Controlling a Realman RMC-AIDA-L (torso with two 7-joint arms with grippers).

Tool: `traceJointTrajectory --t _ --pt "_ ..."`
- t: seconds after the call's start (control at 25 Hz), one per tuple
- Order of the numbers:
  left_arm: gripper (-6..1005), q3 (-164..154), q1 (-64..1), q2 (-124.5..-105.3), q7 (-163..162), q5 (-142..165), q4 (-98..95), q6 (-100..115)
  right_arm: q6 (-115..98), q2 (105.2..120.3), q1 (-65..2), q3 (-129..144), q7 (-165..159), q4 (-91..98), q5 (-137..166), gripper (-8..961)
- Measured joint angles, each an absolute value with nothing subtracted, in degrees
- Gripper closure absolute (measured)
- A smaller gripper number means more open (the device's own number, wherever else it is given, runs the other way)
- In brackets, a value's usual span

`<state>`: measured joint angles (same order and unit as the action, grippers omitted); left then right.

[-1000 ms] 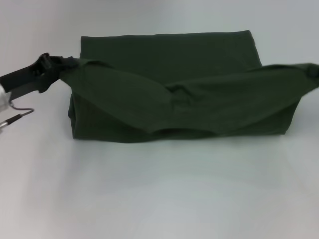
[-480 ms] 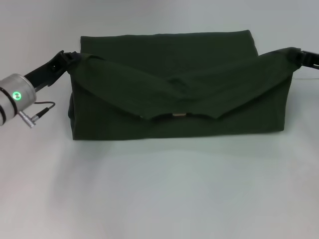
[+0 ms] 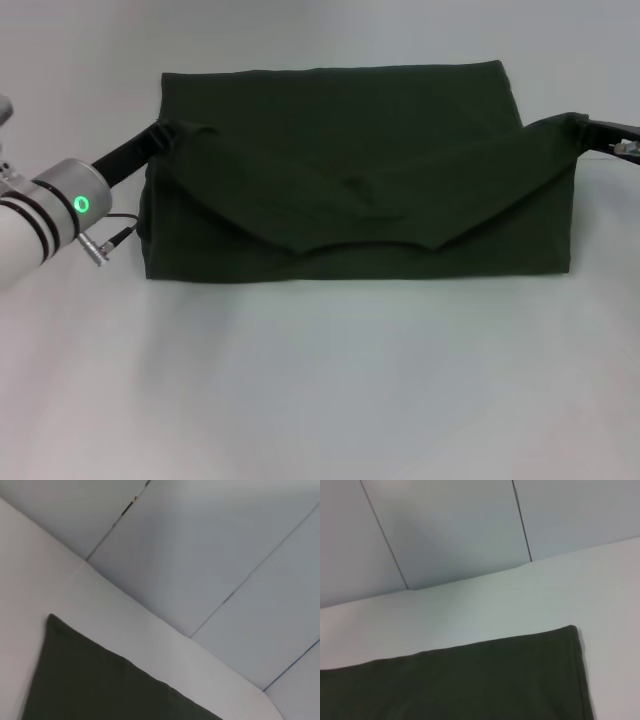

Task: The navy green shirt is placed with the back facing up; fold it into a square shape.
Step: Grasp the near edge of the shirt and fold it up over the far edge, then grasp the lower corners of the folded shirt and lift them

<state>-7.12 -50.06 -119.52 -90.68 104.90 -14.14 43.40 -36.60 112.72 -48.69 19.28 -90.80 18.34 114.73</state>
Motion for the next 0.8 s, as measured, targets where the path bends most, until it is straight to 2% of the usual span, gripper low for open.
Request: traceJointTrajectory --t 0.12,0.28,0.44,0.52,0.64,0.8 --pt "991 -7.0 -50.3 -120.06 -87.9 102.3 -13.4 41.7 -35.7 112.79 -48.8 19.8 -90.8 18.3 114.7 901" --pt "986 -7.0 -50.3 -120.89 -85.6 98.7 -13.4 38.0 -34.5 112.84 -49.0 21.3 -90.9 18.3 114.7 767" --pt "869 -7.0 -49.9 -120.68 -84.8 96.8 -13.7 36.3 -33.7 112.85 -49.1 22.5 -91.4 18.9 114.7 656" --pt "810 -7.0 -49.2 -119.94 -85.1 96.2 -13.9 37.8 -34.2 112.81 -48.8 22.3 -91.4 19.4 114.0 611" --pt "585 -8.4 -47.4 -118.12 -86.1 96.1 -14.0 44.4 -39.1 112.0 -46.9 22.2 -91.5 21.0 111.1 545" --pt "393 -15.6 -43.5 -116.34 -86.9 96.9 -16.4 55.3 -50.4 110.12 -42.9 22.7 -93.8 22.9 109.6 456"
